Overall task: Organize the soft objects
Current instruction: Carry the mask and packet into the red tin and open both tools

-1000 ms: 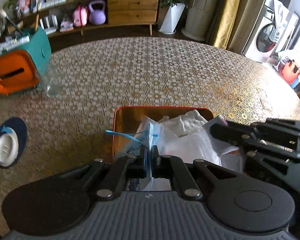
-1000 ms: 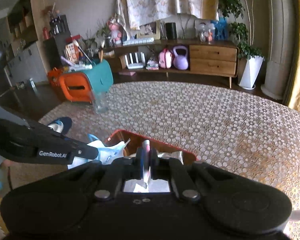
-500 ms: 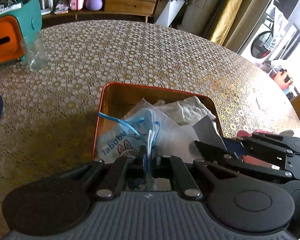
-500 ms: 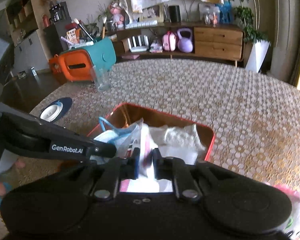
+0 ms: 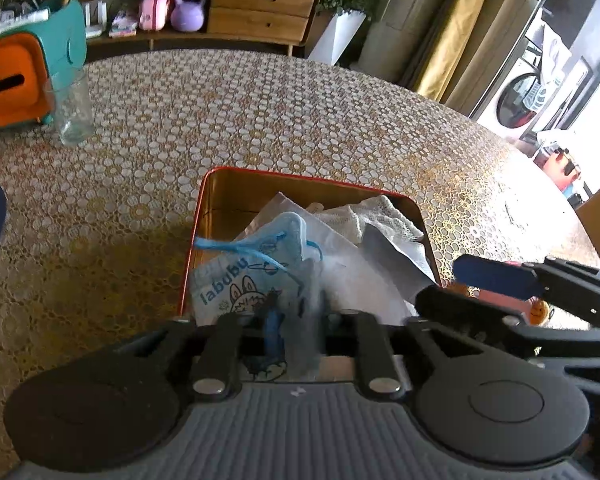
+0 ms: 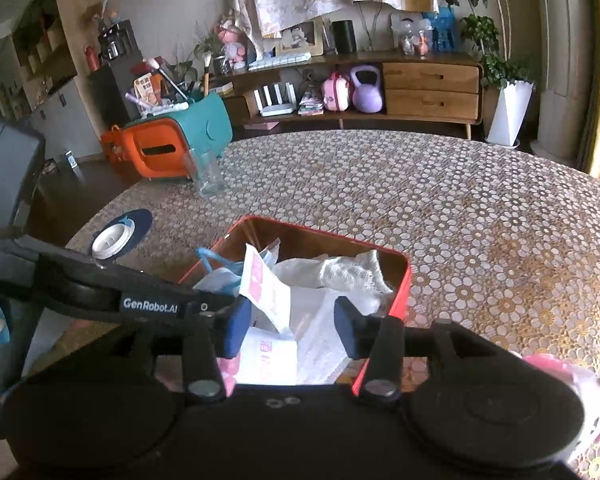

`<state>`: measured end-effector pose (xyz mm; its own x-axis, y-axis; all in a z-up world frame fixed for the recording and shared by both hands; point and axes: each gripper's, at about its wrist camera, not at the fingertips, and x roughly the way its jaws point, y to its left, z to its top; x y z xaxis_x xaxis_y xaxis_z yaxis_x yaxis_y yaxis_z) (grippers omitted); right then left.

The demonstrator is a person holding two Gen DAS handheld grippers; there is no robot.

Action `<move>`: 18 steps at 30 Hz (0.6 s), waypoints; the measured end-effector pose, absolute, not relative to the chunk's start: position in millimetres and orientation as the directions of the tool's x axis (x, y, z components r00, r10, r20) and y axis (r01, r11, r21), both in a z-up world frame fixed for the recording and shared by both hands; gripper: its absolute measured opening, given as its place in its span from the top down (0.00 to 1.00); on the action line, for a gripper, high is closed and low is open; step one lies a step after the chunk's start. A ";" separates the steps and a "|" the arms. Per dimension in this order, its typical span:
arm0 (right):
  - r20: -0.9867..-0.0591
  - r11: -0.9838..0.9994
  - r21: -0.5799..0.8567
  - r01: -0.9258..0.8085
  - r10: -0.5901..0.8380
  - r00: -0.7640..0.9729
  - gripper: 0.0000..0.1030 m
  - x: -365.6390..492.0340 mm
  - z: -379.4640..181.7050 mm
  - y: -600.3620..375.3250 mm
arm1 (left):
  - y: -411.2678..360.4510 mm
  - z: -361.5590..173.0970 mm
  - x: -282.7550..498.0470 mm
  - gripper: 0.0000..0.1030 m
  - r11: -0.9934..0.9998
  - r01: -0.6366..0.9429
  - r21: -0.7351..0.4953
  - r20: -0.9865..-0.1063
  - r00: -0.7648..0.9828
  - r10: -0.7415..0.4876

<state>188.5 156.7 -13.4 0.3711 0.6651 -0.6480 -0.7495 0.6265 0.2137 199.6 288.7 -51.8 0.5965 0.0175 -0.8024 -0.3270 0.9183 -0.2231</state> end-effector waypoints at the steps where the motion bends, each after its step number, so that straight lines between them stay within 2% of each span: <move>1: -0.646 0.630 0.216 -0.746 0.665 0.374 0.55 188.0 -11.6 154.3 | 286.8 -50.2 197.9 0.47 0.921 -0.326 -0.212 -0.799 0.601 0.028; 2: -0.643 0.630 0.220 -0.745 0.668 0.375 0.55 187.1 -9.8 151.7 | 285.3 -48.1 195.8 0.32 0.923 -0.324 -0.208 -0.792 0.609 0.035; 6: -0.629 0.637 0.211 -0.741 0.669 0.396 0.43 181.8 -1.7 143.5 | 279.2 -38.8 187.2 0.31 0.929 -0.320 -0.186 -0.773 0.632 0.063; 15: -0.568 0.628 0.244 -0.739 0.710 0.416 0.28 158.5 23.6 106.9 | 247.9 -2.0 148.9 0.31 0.954 -0.286 -0.091 -0.691 0.708 0.147; 18: -0.541 0.627 0.237 -0.742 0.719 0.435 0.23 146.5 31.6 90.4 | 232.2 10.3 133.1 0.24 0.962 -0.267 -0.054 -0.656 0.736 0.167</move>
<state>146.5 90.4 31.6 0.4352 0.7195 -0.5412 -0.7419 0.6272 0.2372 133.1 232.2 10.3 0.7363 0.1674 -0.6556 -0.2672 0.9621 -0.0545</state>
